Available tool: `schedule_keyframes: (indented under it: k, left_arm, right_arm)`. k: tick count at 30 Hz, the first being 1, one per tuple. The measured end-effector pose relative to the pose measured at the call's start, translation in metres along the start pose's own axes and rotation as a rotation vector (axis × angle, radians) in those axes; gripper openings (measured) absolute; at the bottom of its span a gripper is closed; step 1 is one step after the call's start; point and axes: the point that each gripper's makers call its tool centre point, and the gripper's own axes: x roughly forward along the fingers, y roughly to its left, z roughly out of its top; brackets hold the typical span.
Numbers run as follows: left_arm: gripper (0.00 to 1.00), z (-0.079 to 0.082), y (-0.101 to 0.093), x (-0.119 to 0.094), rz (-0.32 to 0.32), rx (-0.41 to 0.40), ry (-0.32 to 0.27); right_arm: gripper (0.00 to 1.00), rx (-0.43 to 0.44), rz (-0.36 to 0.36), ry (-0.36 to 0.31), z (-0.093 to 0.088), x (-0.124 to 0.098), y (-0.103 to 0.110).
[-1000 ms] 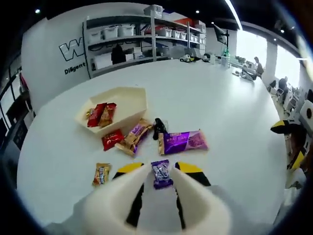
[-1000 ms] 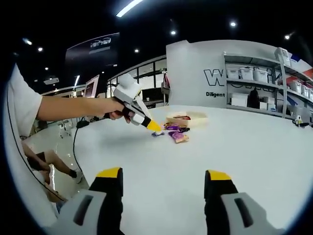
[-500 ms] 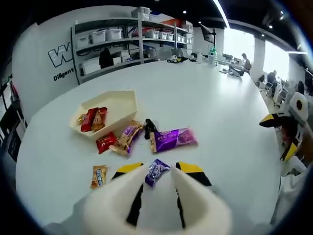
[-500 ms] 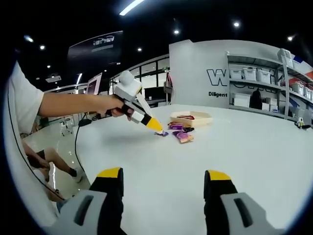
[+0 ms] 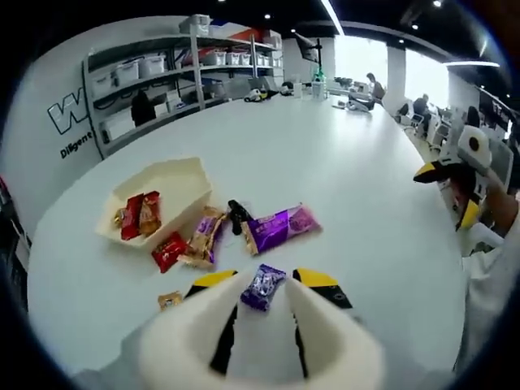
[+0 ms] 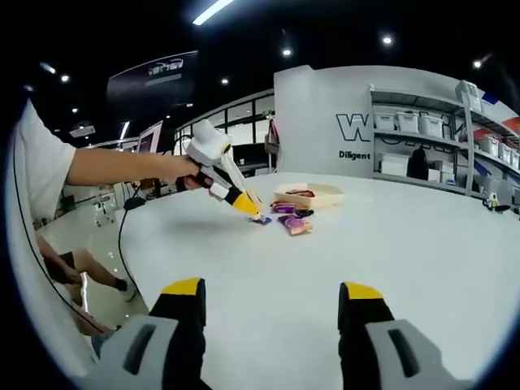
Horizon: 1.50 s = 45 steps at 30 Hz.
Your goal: Place the target food into the container with the food tongs after gripping and lifting it, then release it inside without dropping or visibly crushing the food.
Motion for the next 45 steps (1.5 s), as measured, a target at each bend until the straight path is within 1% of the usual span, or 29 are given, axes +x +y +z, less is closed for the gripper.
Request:
schedule_keyframes:
  k: [2,4,5,6,9,10,12,13,14,15,17,18,20,21,28,29,30,31,33,34,35,38,39,40,41,42,43,44,45]
  left_arm:
    - [0.26,0.000,-0.006,0.001,-0.057,0.022,-0.004]
    - [0.26,-0.002,-0.009,0.002,-0.066,0.046,0.012]
    - [0.26,-0.002,-0.010,0.003,-0.060,0.059,0.018]
    - [0.26,-0.001,-0.007,0.004,-0.052,0.053,0.018]
    - [0.26,0.000,-0.008,0.004,-0.080,0.047,0.010]
    - [0.26,-0.002,-0.009,0.005,-0.095,0.056,0.020]
    - [0.26,-0.005,-0.017,0.006,-0.155,0.085,0.029]
    - [0.26,-0.010,-0.014,0.008,-0.144,0.072,0.056]
    - [0.26,-0.012,-0.013,0.009,-0.141,0.069,0.070]
    - [0.26,-0.008,-0.013,0.007,-0.150,0.064,0.050]
    - [0.26,-0.009,-0.010,0.008,-0.145,0.058,0.060]
    - [0.26,-0.009,-0.012,0.008,-0.160,0.043,0.058]
    - [0.26,-0.009,-0.013,0.008,-0.167,0.041,0.058]
    - [0.25,-0.010,-0.014,0.008,-0.173,0.017,0.064]
    - [0.22,-0.011,-0.011,0.008,-0.179,-0.005,0.068]
    - [0.21,-0.011,-0.009,0.009,-0.174,-0.026,0.065]
    - [0.20,-0.011,-0.005,0.009,-0.145,-0.071,0.071]
    - [0.20,-0.010,-0.006,0.010,-0.155,-0.070,0.069]
    - [0.19,-0.011,-0.006,0.010,-0.145,-0.050,0.067]
    - [0.19,-0.010,-0.006,0.009,-0.138,-0.063,0.067]
    - [0.19,-0.011,-0.004,0.009,-0.121,-0.088,0.065]
    - [0.18,-0.011,-0.002,0.009,-0.100,-0.168,0.061]
    - [0.18,-0.010,-0.004,0.008,-0.111,-0.151,0.061]
    - [0.19,-0.007,-0.005,0.006,-0.115,-0.156,0.042]
    - [0.19,0.003,-0.010,0.003,-0.142,-0.204,-0.001]
    - [0.19,0.012,-0.008,-0.001,-0.125,-0.240,-0.033]
    - [0.19,0.018,-0.012,-0.004,-0.158,-0.254,-0.045]
    - [0.19,0.026,-0.014,-0.007,-0.176,-0.277,-0.068]
    - [0.19,0.035,-0.008,-0.011,-0.154,-0.266,-0.095]
  right_arm:
    - [0.62,0.001,0.000,0.003,0.000,0.002,0.000]
    - [0.62,-0.002,-0.003,0.002,0.000,0.003,0.001]
    - [0.62,-0.002,-0.004,0.002,0.001,0.004,0.000]
    - [0.62,0.000,-0.006,0.002,0.001,0.004,0.000]
    - [0.62,-0.002,-0.010,0.002,0.002,0.005,-0.001]
    - [0.62,-0.003,-0.011,0.004,0.002,0.005,-0.001]
    - [0.62,-0.002,-0.015,0.010,0.000,0.006,-0.002]
    - [0.62,-0.002,-0.016,0.011,0.000,0.006,-0.002]
    - [0.62,-0.002,-0.019,0.012,-0.001,0.005,-0.003]
    - [0.62,-0.002,-0.021,0.013,-0.001,0.005,-0.004]
    - [0.62,0.002,-0.024,0.015,-0.002,0.006,-0.005]
    - [0.61,0.002,-0.024,0.015,-0.002,0.006,-0.005]
    - [0.61,0.000,-0.025,0.018,-0.003,0.007,-0.005]
    - [0.61,0.001,-0.022,0.020,-0.003,0.008,-0.004]
    - [0.60,-0.002,-0.017,0.021,-0.005,0.012,-0.003]
    - [0.60,0.002,-0.016,0.021,-0.006,0.012,-0.003]
    - [0.60,0.002,-0.015,0.024,-0.006,0.012,-0.003]
    - [0.60,-0.001,-0.014,0.026,-0.007,0.012,-0.003]
    - [0.59,-0.006,-0.016,0.026,-0.007,0.012,-0.004]
    - [0.59,-0.004,-0.016,0.024,-0.006,0.012,-0.005]
    - [0.59,-0.001,-0.015,0.023,-0.005,0.012,-0.005]
    - [0.59,-0.006,-0.017,0.020,-0.003,0.011,-0.007]
    - [0.59,-0.006,-0.017,0.019,-0.003,0.010,-0.007]
    - [0.59,-0.005,-0.018,0.019,-0.003,0.010,-0.008]
    - [0.59,-0.004,-0.018,0.019,-0.003,0.009,-0.008]
    - [0.59,-0.004,-0.019,0.017,-0.003,0.008,-0.008]
    - [0.59,-0.002,-0.020,0.016,-0.004,0.008,-0.009]
    - [0.59,0.000,-0.021,0.015,-0.004,0.008,-0.009]
    - [0.59,0.002,-0.021,0.014,-0.004,0.008,-0.010]
